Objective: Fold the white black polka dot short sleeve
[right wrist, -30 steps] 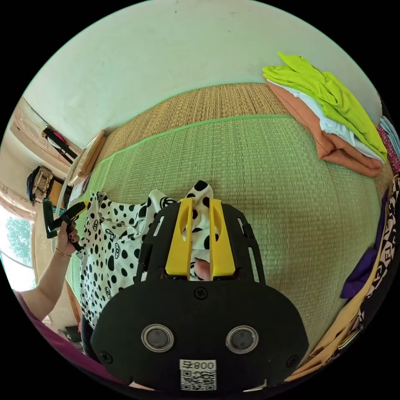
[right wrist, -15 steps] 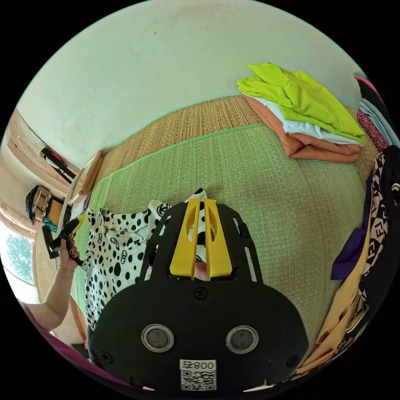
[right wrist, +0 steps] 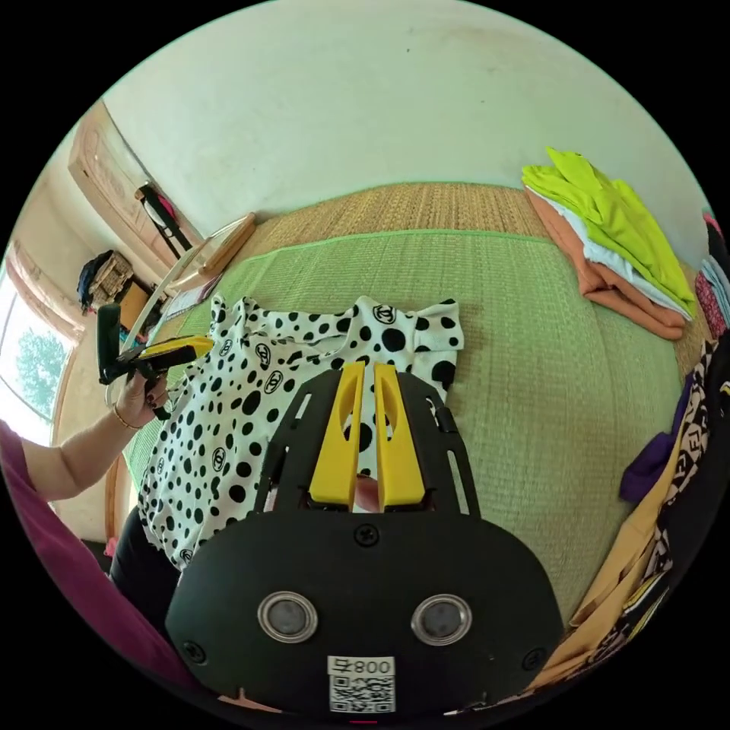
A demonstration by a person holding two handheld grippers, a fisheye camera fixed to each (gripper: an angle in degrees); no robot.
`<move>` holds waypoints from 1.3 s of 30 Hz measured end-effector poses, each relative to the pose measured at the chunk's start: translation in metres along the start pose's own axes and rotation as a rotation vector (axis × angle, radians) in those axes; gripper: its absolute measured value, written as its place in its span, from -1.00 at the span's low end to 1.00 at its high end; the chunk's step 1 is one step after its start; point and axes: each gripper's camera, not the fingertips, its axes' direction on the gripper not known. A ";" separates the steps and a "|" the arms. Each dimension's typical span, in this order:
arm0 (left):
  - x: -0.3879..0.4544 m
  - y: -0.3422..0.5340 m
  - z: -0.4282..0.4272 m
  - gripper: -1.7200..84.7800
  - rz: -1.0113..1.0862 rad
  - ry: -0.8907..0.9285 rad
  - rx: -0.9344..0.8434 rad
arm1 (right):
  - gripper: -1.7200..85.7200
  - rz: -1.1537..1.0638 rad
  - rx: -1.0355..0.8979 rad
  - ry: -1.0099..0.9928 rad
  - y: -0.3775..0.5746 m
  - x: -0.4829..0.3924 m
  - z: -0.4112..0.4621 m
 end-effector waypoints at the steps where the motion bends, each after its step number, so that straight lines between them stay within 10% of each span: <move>1: 0.010 -0.009 0.013 -0.87 0.071 -0.024 -0.038 | -0.87 -0.029 -0.017 -0.024 -0.003 -0.005 0.006; 15: 0.031 -0.048 0.096 -0.93 0.344 -0.093 -0.286 | -0.79 -0.617 -0.238 -0.020 -0.048 -0.123 0.101; 39: 0.015 -0.092 0.171 -0.89 0.522 0.059 -0.406 | -0.94 -0.536 -0.477 -0.385 -0.114 -0.073 0.148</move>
